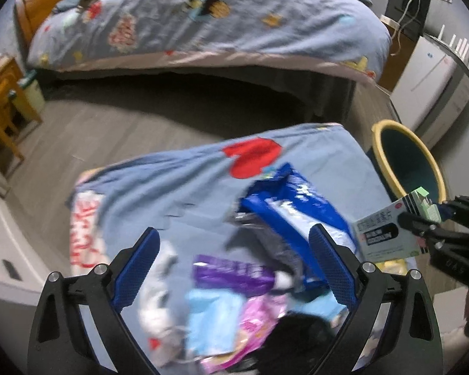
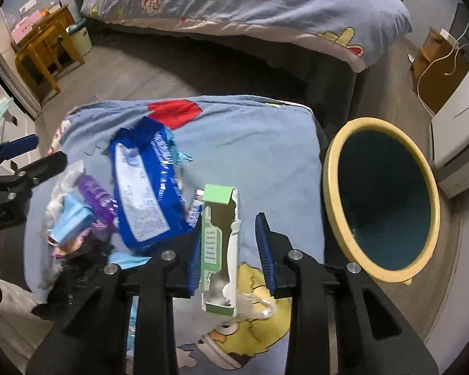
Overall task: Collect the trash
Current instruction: 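Grasp the white medicine box with the right tool while the left tool grasps the blue snack bag, then carry both items over the bin and open both tools to drop them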
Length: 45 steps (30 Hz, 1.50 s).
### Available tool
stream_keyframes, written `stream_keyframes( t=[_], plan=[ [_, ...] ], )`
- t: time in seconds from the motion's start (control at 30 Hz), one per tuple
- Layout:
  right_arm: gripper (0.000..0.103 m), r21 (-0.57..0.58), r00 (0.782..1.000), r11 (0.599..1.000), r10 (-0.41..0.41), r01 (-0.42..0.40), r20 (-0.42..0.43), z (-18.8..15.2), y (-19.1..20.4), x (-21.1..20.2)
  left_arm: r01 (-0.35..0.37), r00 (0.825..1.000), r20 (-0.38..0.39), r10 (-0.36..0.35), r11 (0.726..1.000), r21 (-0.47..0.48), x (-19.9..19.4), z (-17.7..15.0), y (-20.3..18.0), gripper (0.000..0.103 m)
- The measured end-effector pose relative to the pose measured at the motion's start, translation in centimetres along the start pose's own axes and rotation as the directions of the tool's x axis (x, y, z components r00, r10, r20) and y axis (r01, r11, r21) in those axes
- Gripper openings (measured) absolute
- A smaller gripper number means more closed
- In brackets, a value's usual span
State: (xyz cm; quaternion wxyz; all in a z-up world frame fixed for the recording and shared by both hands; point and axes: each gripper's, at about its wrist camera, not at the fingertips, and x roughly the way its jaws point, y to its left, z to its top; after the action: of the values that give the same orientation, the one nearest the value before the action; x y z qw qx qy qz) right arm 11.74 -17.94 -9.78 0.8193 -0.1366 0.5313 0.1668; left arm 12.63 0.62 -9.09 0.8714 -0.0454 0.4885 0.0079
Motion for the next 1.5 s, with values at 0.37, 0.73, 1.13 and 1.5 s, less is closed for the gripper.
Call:
stream_keyframes(
  t=[0.37,0.73,1.13,1.5],
  plan=[
    [0.017,0.134,0.994,0.987,0.085,-0.094,0.073,0.6,-2.9,-2.1,0.084,0.984,-0.149,-0.094,0.994,-0.070,6.2,0.3,-3.0,0.059],
    [0.017,0.126,0.980,0.984,0.099,-0.122,0.173,1.6,-3.3,-5.4,0.120,0.990,-0.061,-0.124,0.990,-0.067,3.6,0.8,-3.0,0.020],
    [0.017,0.169,0.954,0.974,0.097,-0.149,0.282,2.3,-6.6,-9.2,0.073,0.978,0.192,-0.082,0.996,0.054,-3.4,3.0,-5.1,0.014],
    [0.017,0.296,0.940,0.941,0.058,-0.164,0.337,2.2,-14.1,-10.4,0.123,0.944,0.285,-0.165,0.980,0.159,-7.9,6.0,-10.0,0.014]
  ],
)
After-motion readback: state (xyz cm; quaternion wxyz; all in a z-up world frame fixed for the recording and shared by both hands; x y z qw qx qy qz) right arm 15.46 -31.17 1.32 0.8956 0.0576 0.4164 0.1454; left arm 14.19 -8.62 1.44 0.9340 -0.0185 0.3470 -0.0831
